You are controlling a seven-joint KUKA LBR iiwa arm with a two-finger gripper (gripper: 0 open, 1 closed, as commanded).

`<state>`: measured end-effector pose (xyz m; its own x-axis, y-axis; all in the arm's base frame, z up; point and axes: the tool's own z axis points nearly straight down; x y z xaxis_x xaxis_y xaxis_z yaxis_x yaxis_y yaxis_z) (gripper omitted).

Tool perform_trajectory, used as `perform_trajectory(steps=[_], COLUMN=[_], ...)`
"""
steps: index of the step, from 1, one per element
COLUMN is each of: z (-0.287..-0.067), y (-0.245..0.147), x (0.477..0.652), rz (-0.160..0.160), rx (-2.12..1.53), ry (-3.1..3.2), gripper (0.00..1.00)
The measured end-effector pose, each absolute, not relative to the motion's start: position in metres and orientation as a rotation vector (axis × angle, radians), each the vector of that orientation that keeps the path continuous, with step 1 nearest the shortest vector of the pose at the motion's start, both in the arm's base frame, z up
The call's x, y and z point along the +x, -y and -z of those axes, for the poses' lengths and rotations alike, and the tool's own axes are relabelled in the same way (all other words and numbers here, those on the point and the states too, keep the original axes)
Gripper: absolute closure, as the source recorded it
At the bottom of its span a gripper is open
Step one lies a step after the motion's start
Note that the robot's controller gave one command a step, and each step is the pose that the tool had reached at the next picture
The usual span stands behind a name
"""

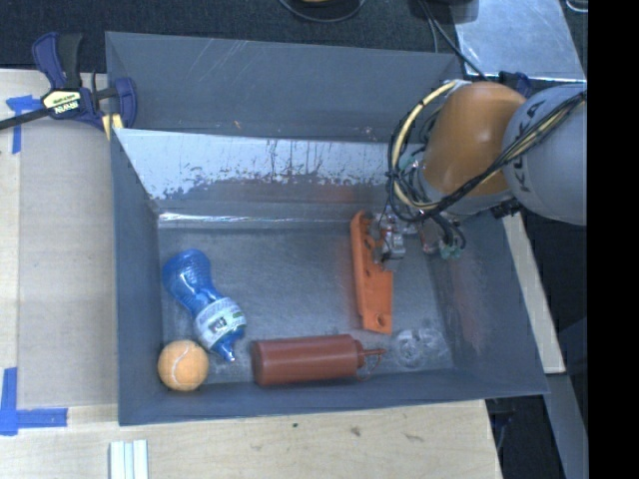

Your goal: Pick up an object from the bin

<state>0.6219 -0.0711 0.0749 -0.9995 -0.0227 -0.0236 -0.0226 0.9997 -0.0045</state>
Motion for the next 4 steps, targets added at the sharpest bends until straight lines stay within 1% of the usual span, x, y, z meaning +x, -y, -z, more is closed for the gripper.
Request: perform_trajectory(steps=[1,2,3,4], z=[-0.076,-0.086,-0.086,-0.158], y=[0.071,0.056,0.056,0.051], x=[0.622,0.582,0.582,0.575], rz=[0.007,0.016,0.016,0.019], rx=[-0.036,-0.642,-0.641,-0.614], ry=[-3.118,-3.045,-3.046,-3.041], gripper=[1.0,1.0,1.0,1.0])
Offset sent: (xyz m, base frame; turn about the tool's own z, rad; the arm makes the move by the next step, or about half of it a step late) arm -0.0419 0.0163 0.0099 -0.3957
